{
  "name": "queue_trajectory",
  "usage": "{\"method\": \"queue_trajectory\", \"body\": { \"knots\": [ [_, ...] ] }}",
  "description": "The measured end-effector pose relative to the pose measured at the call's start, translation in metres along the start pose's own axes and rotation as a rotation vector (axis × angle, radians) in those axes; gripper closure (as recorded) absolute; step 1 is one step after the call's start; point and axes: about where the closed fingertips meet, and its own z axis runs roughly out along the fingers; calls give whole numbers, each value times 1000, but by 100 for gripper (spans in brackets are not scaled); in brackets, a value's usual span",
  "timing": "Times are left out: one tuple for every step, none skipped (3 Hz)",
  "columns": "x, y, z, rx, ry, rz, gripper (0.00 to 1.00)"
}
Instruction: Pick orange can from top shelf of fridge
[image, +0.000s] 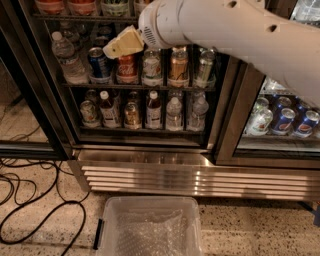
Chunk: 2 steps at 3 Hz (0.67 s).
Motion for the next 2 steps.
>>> {"method": "queue_trajectory", "body": {
  "knots": [
    [-12,-2,21,36,-61,3,0],
    [-20,-4,34,59,-101,18,0]
  ]
}}
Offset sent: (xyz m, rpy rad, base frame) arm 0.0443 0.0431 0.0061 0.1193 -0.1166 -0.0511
